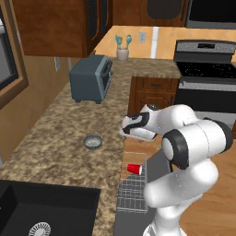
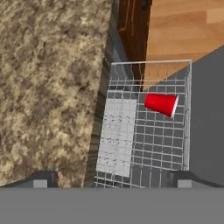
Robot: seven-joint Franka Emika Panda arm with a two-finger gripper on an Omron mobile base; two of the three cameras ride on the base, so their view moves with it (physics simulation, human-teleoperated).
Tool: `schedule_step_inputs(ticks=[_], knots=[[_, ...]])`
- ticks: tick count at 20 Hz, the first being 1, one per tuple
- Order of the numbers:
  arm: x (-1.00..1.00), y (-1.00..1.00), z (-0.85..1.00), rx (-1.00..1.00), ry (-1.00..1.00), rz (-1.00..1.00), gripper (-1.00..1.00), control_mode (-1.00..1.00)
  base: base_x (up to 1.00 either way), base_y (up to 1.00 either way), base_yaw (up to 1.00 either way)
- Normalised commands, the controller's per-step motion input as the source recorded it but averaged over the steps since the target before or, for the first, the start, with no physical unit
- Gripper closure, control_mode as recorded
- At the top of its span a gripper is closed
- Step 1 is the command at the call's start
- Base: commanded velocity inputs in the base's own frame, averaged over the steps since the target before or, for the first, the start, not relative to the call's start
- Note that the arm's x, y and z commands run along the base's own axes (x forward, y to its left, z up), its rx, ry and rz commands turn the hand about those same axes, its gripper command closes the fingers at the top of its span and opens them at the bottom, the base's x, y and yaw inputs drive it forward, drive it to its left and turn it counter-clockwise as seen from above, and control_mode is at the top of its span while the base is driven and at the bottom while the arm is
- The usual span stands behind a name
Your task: Pick up the cup and bowl from the counter, place them in the dishwasher, and close the dishwasher door.
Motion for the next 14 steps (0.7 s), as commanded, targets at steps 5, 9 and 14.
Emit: schedule_step_inputs(ticks=[5, 9, 14], knots=[[0.11, 0.99, 0.02, -0.06, 0.0, 0.0, -1.0, -1.0, 0.0, 0.0, 0.0], [0.27, 0.74, 0.12, -0.12, 0.0, 0.0, -1.0, -1.0, 0.0, 0.0, 0.0], [0.23, 0.4, 0.11, -0.04, 0.0, 0.0, -1.0, -1.0, 0.0, 0.0, 0.0]])
